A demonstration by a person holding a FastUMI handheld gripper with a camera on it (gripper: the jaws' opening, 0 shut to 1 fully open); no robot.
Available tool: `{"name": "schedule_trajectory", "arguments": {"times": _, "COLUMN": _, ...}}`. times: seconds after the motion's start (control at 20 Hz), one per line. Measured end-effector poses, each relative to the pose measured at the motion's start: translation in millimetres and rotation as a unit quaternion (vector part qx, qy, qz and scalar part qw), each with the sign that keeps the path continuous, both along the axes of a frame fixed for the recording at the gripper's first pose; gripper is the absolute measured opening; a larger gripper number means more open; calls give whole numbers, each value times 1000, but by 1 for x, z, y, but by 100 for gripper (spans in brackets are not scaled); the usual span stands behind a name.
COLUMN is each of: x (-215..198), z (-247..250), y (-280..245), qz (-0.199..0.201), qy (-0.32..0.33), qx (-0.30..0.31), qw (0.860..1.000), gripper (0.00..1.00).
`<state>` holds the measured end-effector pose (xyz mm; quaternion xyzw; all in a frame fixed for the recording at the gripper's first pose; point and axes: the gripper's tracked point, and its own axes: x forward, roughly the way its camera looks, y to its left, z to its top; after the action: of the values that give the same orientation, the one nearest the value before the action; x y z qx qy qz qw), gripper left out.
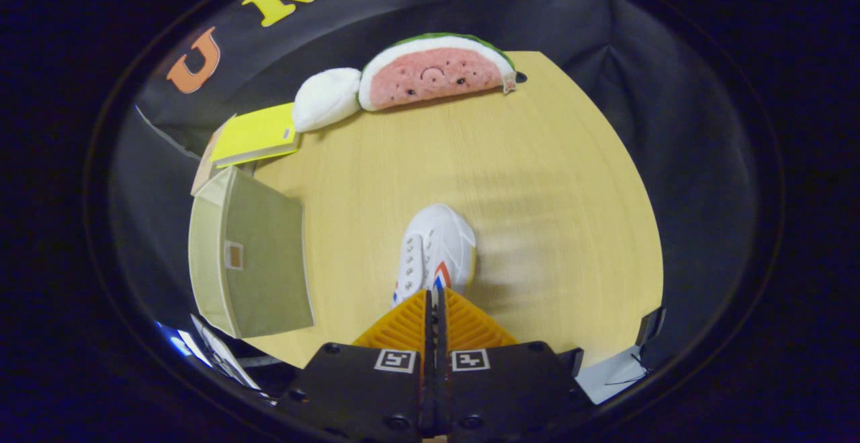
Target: Open the storage box then place both shoes into the box .Put the left shoe in first, then the right shoe, with the right side of both shoes facing outward in a uniform manner.
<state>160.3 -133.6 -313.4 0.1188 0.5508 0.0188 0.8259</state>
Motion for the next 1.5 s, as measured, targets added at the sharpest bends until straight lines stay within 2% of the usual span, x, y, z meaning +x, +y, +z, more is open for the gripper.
{"name": "schedule_trajectory", "arguments": {"times": 0.1, "x": 0, "z": 1, "y": -7, "qz": -7, "qy": 1, "qx": -26, "qw": 1000, "gripper": 6}}
{"name": "schedule_trajectory", "arguments": {"times": 0.35, "x": -23, "z": -15, "y": -21, "qz": -30, "qy": 52, "qx": -70, "qw": 996, "gripper": 6}}
{"name": "schedule_trajectory", "arguments": {"times": 0.45, "x": -35, "z": -22, "y": -29, "qz": -26, "qy": 71, "qx": -91, "qw": 993, "gripper": 6}}
{"name": "schedule_trajectory", "arguments": {"times": 0.5, "x": -39, "z": -27, "y": -32, "qz": -23, "qy": 76, "qx": -97, "qw": 992, "gripper": 15}}
{"name": "schedule_trajectory", "arguments": {"times": 0.7, "x": -53, "z": -47, "y": -35, "qz": -12, "qy": 107, "qx": -102, "qw": 989, "gripper": 70}}
{"name": "schedule_trajectory", "arguments": {"times": 0.75, "x": -56, "z": -55, "y": -37, "qz": -9, "qy": 115, "qx": -104, "qw": 988, "gripper": 71}}
{"name": "schedule_trajectory", "arguments": {"times": 0.8, "x": -56, "z": -68, "y": -37, "qz": -3, "qy": 121, "qx": -103, "qw": 987, "gripper": 77}}
{"name": "schedule_trajectory", "arguments": {"times": 1.0, "x": -46, "z": -95, "y": -32, "qz": 34, "qy": 136, "qx": -104, "qw": 985, "gripper": 79}}
{"name": "schedule_trajectory", "arguments": {"times": 1.1, "x": -35, "z": -113, "y": -33, "qz": 37, "qy": 148, "qx": -101, "qw": 983, "gripper": 79}}
{"name": "schedule_trajectory", "arguments": {"times": 1.15, "x": -34, "z": -114, "y": -28, "qz": 44, "qy": 149, "qx": -80, "qw": 985, "gripper": 80}}
{"name": "schedule_trajectory", "arguments": {"times": 1.2, "x": -27, "z": -114, "y": -24, "qz": 56, "qy": 128, "qx": -73, "qw": 988, "gripper": 70}}
{"name": "schedule_trajectory", "arguments": {"times": 1.25, "x": -34, "z": -117, "y": -19, "qz": 77, "qy": 135, "qx": -61, "qw": 986, "gripper": 60}}
{"name": "schedule_trajectory", "arguments": {"times": 1.3, "x": -37, "z": -134, "y": -14, "qz": 71, "qy": 121, "qx": -53, "qw": 989, "gripper": 50}}
{"name": "schedule_trajectory", "arguments": {"times": 1.35, "x": -33, "z": -129, "y": -15, "qz": 66, "qy": 124, "qx": -41, "qw": 989, "gripper": 41}}
{"name": "schedule_trajectory", "arguments": {"times": 1.5, "x": -33, "z": -114, "y": -17, "qz": 31, "qy": 134, "qx": -4, "qw": 991, "gripper": 30}}
